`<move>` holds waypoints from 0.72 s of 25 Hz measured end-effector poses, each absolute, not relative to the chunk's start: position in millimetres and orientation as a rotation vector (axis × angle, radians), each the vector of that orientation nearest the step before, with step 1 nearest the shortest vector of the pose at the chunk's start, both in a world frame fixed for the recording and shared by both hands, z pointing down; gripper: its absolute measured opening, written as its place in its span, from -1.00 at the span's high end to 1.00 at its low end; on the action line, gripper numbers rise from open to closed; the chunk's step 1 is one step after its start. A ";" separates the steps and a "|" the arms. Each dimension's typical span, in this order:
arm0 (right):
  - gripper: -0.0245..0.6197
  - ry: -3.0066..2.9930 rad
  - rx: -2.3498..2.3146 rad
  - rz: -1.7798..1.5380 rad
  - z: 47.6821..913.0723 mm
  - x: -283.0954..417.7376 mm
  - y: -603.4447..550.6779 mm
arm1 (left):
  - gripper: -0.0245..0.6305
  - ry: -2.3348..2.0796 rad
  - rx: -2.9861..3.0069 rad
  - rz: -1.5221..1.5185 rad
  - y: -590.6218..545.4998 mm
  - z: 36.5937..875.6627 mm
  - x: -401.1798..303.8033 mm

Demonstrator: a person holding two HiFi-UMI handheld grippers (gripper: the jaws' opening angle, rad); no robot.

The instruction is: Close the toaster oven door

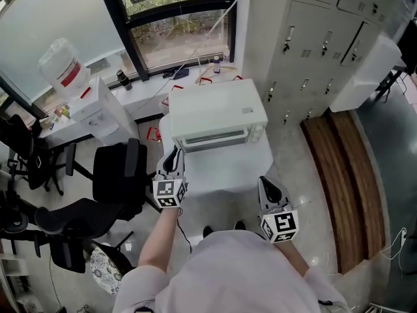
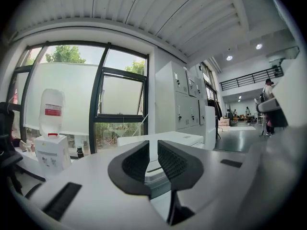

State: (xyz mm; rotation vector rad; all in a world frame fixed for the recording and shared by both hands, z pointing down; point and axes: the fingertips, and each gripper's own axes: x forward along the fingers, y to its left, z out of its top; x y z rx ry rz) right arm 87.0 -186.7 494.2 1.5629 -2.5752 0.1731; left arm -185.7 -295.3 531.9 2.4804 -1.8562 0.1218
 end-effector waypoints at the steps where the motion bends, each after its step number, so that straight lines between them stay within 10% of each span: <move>1: 0.90 -2.583 1.561 0.170 492.8 87.4 -187.5 | 0.72 -1.855 2.495 0.110 -292.2 525.8 -183.6; 18: 0.90 -2.685 1.508 0.154 472.9 81.0 -204.9 | 0.85 -1.955 2.536 -0.138 -222.5 440.6 -161.3</move>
